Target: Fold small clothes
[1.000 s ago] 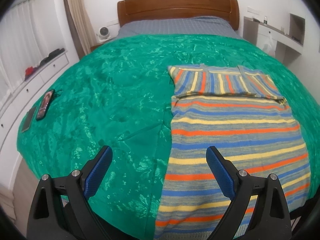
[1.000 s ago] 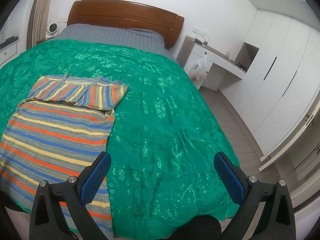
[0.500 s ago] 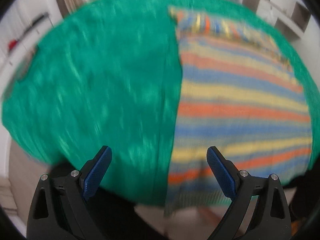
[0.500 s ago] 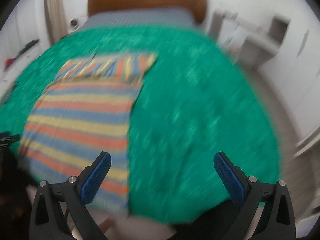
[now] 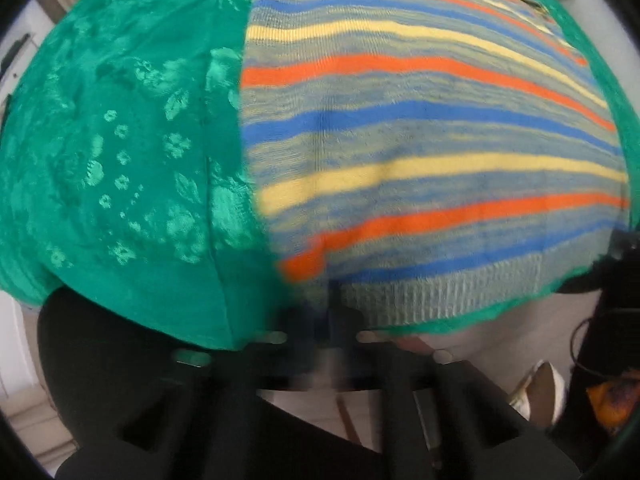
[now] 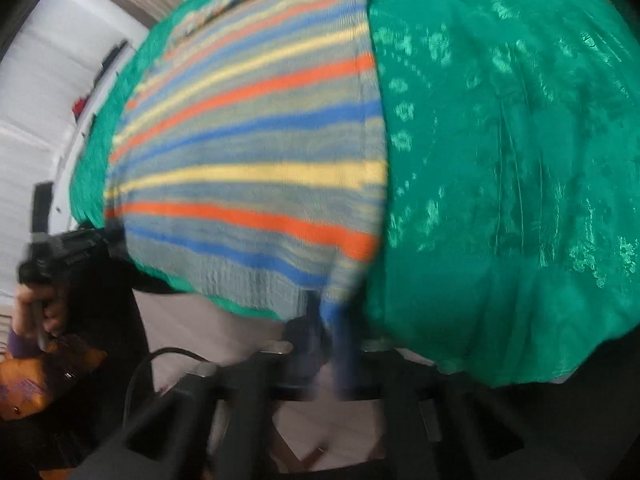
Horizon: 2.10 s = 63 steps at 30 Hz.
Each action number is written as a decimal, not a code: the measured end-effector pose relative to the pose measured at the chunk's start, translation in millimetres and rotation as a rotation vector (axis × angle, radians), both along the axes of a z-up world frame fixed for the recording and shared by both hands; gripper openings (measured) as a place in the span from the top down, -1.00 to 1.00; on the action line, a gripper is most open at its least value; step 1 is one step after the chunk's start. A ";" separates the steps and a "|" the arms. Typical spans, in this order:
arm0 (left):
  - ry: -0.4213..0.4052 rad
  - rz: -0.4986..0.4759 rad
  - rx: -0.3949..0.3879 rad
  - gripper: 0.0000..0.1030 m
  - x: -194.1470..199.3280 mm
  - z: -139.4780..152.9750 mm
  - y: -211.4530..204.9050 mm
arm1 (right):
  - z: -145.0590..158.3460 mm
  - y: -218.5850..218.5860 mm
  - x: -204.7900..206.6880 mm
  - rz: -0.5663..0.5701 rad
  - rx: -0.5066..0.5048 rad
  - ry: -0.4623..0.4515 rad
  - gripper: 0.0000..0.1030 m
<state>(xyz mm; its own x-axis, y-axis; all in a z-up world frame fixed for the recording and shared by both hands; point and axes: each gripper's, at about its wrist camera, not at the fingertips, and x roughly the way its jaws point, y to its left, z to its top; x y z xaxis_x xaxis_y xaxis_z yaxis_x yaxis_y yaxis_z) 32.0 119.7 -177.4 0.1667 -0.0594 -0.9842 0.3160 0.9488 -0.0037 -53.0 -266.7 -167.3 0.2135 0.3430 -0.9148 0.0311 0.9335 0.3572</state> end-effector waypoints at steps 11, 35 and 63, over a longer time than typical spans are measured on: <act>-0.004 0.026 -0.337 0.94 16.4 60.4 25.1 | 71.1 -40.7 13.6 -0.099 0.257 -0.165 0.92; -0.312 0.276 -0.340 -0.45 329.5 78.9 20.5 | 70.3 -139.1 328.8 -0.325 0.170 -0.390 0.31; -0.210 0.005 -0.136 -0.09 223.1 25.7 -0.2 | 47.6 -0.7 221.6 0.233 -0.071 -0.241 0.10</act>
